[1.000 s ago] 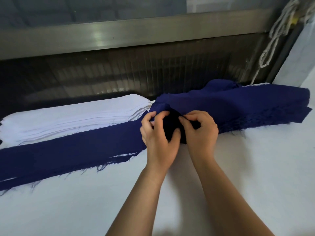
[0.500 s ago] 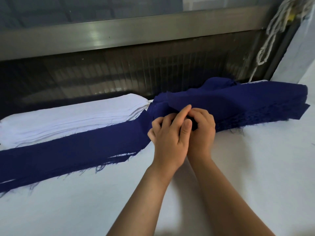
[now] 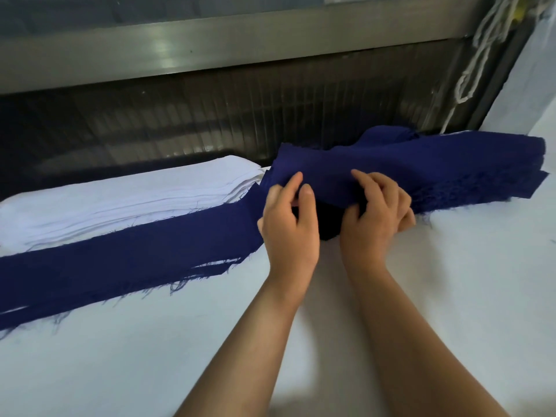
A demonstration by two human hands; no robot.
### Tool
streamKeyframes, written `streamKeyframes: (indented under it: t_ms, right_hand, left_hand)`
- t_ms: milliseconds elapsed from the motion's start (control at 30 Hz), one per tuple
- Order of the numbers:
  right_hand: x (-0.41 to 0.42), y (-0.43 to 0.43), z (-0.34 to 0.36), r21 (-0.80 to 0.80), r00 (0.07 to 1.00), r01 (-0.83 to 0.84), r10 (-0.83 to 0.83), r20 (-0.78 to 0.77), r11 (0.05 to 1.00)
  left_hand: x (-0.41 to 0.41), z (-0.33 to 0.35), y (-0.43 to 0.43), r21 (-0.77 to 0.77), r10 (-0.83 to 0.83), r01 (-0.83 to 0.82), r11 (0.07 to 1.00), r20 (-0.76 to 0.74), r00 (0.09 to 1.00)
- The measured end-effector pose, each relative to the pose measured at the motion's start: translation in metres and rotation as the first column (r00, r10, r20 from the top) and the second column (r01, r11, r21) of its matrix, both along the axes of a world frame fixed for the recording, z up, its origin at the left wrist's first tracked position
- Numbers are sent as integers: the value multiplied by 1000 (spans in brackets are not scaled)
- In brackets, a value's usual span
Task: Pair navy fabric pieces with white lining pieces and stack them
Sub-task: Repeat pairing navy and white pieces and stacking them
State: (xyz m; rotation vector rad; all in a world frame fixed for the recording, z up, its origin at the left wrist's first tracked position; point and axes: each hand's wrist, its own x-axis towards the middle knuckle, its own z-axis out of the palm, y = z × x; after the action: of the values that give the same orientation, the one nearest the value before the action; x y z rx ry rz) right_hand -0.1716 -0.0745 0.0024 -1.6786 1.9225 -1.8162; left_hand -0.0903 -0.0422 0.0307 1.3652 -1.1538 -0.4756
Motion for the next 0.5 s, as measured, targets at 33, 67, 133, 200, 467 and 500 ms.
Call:
streamKeyframes:
  t_ms: [33,67,133,200,467,500]
  right_hand:
    - [-3,-1,0,16,999,30,-31,27,999]
    - [-7,-2,0,35,997,57,-59,46,998]
    - [-14,-3,-1,75,994,89,-93,53,993]
    - [-17,-1,-2,98,996,80,-84,41,992]
    - [-8,30,-5,-130,945,-147,101,-310,981]
    - [-4,36,-7,-136,931,-189,133,-340,973]
  left_hand:
    - [4,0,0,18,4,-3,1000,-20,1000]
    - [8,-1,0,33,6,-6,999,-24,1000]
    - [17,-2,3,47,18,-15,999,-58,998]
    - [28,-1,9,74,47,-37,997,-132,990]
    - [80,-22,52,105,140,-133,986,-69,988]
    - [86,-25,61,121,154,-144,982,-84,984]
